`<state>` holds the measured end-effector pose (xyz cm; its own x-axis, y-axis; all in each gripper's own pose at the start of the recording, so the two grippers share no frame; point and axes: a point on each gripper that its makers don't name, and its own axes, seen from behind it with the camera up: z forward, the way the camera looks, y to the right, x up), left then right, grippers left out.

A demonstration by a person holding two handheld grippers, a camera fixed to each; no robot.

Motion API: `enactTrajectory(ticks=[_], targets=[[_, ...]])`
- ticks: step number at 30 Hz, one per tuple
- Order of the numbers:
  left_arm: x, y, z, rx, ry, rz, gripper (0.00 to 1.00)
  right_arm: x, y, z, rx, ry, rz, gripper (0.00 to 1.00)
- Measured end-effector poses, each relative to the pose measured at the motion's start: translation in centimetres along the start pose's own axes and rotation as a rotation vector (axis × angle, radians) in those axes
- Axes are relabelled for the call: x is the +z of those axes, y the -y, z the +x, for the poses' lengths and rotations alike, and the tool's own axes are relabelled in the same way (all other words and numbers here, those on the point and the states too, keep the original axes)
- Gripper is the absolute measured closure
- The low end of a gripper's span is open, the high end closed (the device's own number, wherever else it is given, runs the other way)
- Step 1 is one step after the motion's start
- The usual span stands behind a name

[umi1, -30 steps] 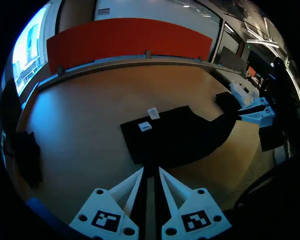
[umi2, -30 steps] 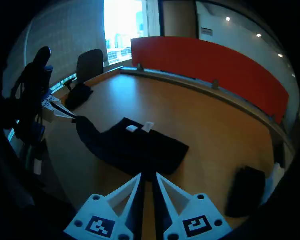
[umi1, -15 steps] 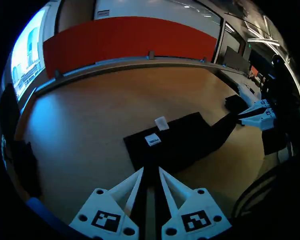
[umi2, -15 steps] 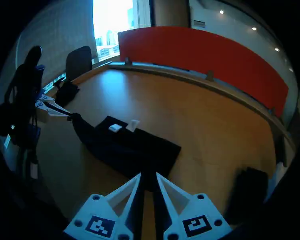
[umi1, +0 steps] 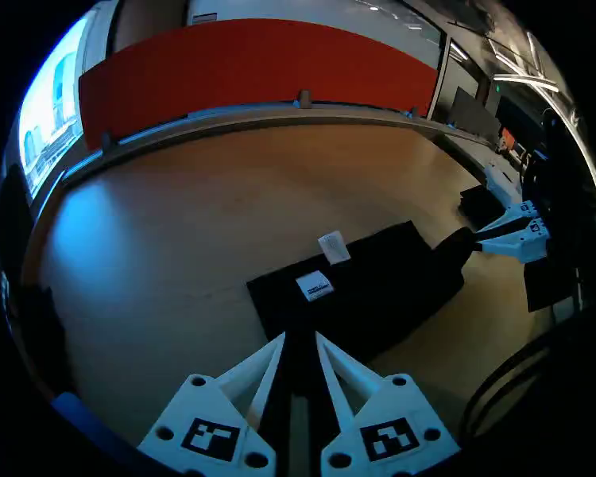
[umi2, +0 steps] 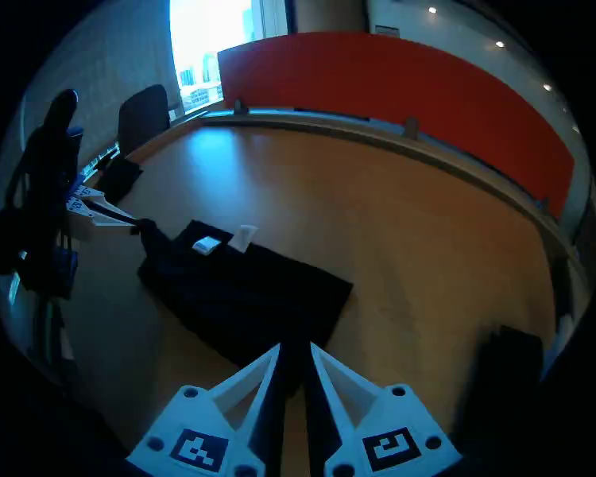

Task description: Fold towel

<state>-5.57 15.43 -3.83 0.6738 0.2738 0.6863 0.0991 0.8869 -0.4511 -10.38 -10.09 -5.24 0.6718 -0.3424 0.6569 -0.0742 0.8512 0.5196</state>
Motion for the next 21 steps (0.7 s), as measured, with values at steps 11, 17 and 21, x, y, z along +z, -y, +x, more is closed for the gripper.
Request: enactTrajectory(ticks=[11, 17, 21], targets=[[3.6, 0.8, -1.0, 0.009, 0.028, 0.005, 0.90, 3.8, -1.9, -0.4, 0.036, 0.036, -0.027, 0.88], [4.9, 1.5, -0.9, 0.021, 0.032, 0.027, 0.90, 4.8, -2.5, -0.2, 0.059, 0.033, -0.036, 0.87], [5.3, 2.0, -0.9, 0.033, 0.039, 0.046, 0.87, 5.2, -2.8, 0.0, 0.058, 0.030, -0.053, 0.82]])
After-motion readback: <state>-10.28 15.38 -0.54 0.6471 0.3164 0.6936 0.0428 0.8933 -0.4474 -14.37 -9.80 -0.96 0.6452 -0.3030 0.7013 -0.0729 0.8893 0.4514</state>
